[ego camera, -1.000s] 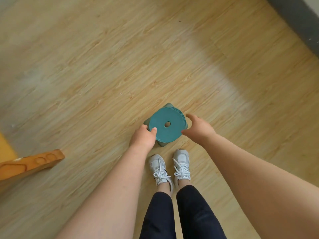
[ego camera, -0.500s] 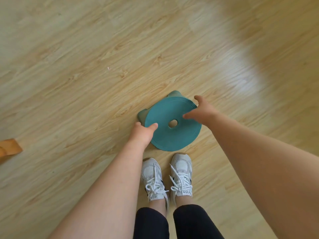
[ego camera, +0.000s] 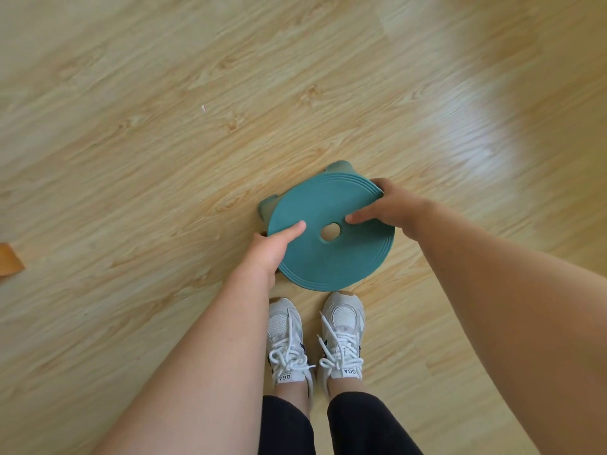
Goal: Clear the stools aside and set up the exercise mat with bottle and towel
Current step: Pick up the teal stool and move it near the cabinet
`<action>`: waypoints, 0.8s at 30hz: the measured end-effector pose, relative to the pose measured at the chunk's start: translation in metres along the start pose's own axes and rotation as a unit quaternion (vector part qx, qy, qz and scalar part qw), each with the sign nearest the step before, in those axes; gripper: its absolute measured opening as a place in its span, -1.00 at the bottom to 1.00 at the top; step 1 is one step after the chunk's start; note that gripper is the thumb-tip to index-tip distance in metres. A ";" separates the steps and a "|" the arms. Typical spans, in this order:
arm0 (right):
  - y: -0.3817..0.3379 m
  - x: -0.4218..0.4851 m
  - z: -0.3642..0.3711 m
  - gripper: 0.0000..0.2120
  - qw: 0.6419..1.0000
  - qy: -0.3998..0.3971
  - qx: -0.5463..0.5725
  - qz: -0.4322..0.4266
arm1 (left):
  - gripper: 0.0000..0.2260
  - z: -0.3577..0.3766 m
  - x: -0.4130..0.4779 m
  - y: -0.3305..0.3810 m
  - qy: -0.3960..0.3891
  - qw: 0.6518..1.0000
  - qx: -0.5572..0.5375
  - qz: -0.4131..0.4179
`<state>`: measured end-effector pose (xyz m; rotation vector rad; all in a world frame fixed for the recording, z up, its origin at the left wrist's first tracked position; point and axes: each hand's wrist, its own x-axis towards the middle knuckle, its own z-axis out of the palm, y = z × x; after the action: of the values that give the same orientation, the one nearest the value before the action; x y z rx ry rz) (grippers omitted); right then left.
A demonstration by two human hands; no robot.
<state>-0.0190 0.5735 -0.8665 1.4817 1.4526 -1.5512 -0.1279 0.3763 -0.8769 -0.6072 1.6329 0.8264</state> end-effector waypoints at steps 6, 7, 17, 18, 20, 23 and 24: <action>-0.037 -0.046 -0.012 -0.08 0.999 -0.007 0.037 -0.019 | -0.31 -0.014 -0.050 0.035 0.020 0.998 -0.043 0.042; -0.043 -0.054 -0.014 -0.08 0.999 -0.010 0.040 -0.019 | -0.33 -0.016 -0.059 0.042 0.020 0.998 -0.047 0.048; -0.181 -0.183 -0.040 -0.14 0.997 -0.008 0.027 -0.074 | -0.32 -0.071 -0.206 0.155 0.037 0.988 -0.042 0.144; -0.201 -0.195 -0.040 -0.14 0.996 -0.007 0.018 -0.084 | -0.34 -0.081 -0.218 0.168 0.033 0.987 -0.047 0.148; -0.232 -0.210 -0.038 -0.15 0.995 -0.004 0.020 -0.097 | -0.41 -0.094 -0.232 0.188 0.034 0.986 -0.046 0.159; -0.281 -0.225 -0.026 -0.18 0.993 -0.003 0.016 -0.118 | -0.47 -0.124 -0.249 0.223 0.037 0.984 -0.059 0.167; -0.298 -0.229 -0.021 -0.18 0.993 -0.002 0.016 -0.120 | -0.48 -0.133 -0.253 0.234 0.043 0.982 -0.059 0.172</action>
<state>-0.2253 0.6092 -0.5538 1.3604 1.6602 -1.7228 -0.3325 0.4063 -0.5709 -0.4535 1.8050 1.1697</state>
